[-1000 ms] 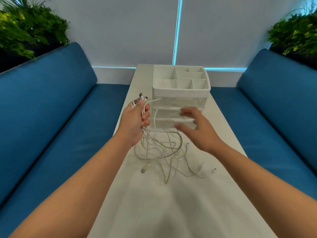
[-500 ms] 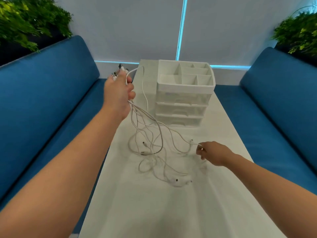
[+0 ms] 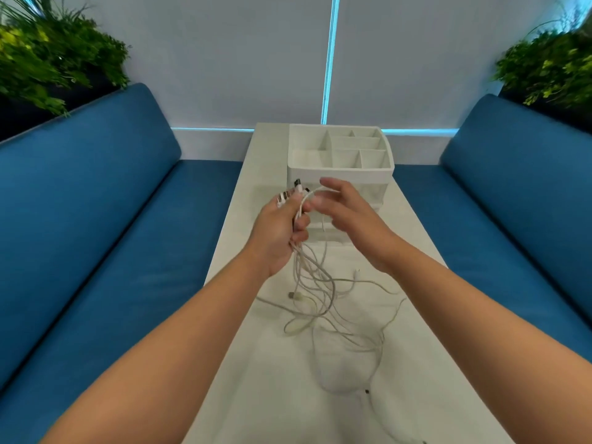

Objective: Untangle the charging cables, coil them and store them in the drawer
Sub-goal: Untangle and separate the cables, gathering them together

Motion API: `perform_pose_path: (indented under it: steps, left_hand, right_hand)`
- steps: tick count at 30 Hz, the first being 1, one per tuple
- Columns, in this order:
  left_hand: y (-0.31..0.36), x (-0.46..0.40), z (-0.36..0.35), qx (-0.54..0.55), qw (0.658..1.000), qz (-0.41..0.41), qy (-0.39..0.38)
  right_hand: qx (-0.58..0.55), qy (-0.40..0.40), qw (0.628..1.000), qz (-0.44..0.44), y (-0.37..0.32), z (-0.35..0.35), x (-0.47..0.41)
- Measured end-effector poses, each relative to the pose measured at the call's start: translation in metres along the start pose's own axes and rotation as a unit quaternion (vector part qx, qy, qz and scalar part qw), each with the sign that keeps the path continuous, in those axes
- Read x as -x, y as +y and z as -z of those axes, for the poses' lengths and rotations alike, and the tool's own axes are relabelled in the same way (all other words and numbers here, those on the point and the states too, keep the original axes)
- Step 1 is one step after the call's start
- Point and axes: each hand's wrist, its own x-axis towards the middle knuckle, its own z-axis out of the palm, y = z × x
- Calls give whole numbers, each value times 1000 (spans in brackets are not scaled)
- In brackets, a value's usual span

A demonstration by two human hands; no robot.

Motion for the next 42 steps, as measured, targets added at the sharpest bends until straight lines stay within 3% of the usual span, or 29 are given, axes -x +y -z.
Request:
perform_pose_path:
  steps: [4,12,17,19,22,24,28,32,34,38,42]
  left_hand:
    - [-8,8,-2,-16,999,18,-39]
    - [-21,9,14,15,1000,0,-20]
    - [-27,10,20,-9,1000,-11,-22]
    - [-29,11,18,-28,999,-9,-34]
    - [-34,11,16,-28,998,-11,-50]
    - [-36,11,16,-7,999,-8,-52]
    - [-39,11,22,27,997,11,-77]
    - [-37,9,23,36,996,22,-83]
    - [-35,7,25,48,997,14,-53]
    - [-29,2,33,73,996,-16,41]
    - [-16,-3,40,94,992,-52,66]
  right_hand:
    - [-118,52,987,-100,-6,-17,-16]
    - [-177,169,966,-84,14,-10,-23]
    - [-189,159,964,-99,23,-5,-23]
    - [-176,144,969,-94,21,-9,-20]
    - [-54,72,995,-49,24,-15,-15]
    - [6,65,998,-25,28,-17,-14]
    - [-53,100,993,-31,34,-12,-15]
    - [-43,138,989,-30,40,-14,-15]
    - [-69,189,979,-40,39,-12,-17]
    - [-269,247,922,-127,40,6,-24]
    - [-314,300,884,-172,55,22,-26]
